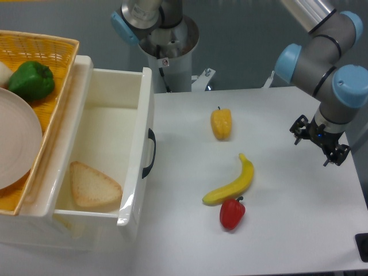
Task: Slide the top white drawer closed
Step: 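Move the gripper down and across the table toward the open drawer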
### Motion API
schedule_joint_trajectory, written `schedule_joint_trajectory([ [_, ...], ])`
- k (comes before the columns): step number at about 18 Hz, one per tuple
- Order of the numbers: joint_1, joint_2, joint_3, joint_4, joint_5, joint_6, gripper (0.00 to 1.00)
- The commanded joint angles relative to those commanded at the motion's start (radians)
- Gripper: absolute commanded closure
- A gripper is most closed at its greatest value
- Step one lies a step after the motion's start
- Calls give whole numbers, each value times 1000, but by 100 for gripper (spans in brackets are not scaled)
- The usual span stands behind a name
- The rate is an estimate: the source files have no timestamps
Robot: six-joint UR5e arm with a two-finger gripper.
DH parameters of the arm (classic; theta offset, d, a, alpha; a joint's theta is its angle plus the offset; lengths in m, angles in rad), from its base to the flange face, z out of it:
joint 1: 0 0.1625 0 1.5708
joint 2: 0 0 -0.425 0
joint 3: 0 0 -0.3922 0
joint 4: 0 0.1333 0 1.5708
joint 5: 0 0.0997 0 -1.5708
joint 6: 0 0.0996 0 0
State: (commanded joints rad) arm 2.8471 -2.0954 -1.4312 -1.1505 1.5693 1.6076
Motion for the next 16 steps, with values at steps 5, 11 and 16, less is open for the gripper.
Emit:
schedule_joint_trajectory([
  [5,0,6,-8,-2,0,2,0],
  [11,0,72,-92,2,-5,-60,0],
  [16,-5,81,-95,6,26,-57,0],
])
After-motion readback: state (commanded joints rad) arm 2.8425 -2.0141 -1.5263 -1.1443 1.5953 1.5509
